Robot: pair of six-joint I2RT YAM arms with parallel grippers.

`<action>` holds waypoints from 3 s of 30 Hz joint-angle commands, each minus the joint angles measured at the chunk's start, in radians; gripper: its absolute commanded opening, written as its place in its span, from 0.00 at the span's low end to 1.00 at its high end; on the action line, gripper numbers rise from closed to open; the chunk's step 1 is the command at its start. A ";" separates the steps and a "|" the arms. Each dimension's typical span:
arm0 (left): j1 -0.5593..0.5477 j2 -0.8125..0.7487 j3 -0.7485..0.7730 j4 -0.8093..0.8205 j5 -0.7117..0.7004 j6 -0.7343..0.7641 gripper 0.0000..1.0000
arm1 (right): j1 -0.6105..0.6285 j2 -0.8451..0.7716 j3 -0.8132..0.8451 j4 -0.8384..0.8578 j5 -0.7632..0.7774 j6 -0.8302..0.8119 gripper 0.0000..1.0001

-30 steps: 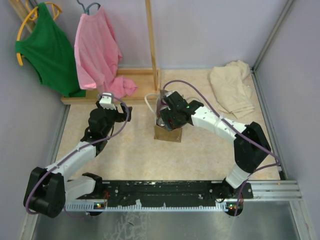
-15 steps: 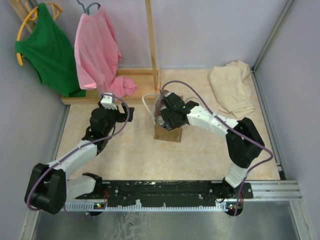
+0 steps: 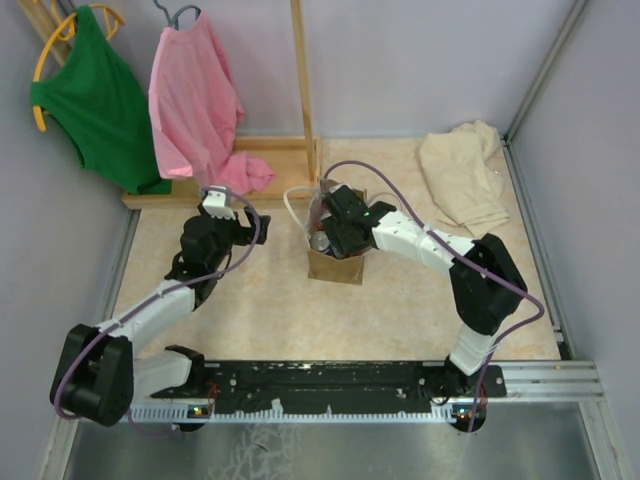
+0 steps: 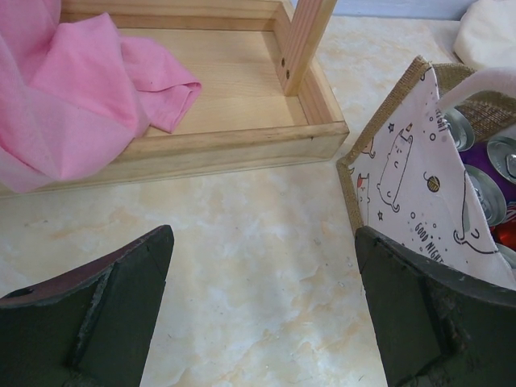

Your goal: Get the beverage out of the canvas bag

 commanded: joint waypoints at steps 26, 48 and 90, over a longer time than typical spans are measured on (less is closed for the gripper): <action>-0.006 0.010 -0.004 0.037 0.030 -0.017 1.00 | 0.007 -0.199 0.179 -0.178 0.172 0.028 0.00; -0.006 -0.013 -0.002 0.022 0.021 -0.006 1.00 | -0.044 -0.286 0.599 -0.344 0.443 -0.021 0.00; -0.007 0.010 -0.001 0.023 0.045 -0.019 1.00 | -0.626 -0.237 -0.132 0.099 0.104 0.128 0.00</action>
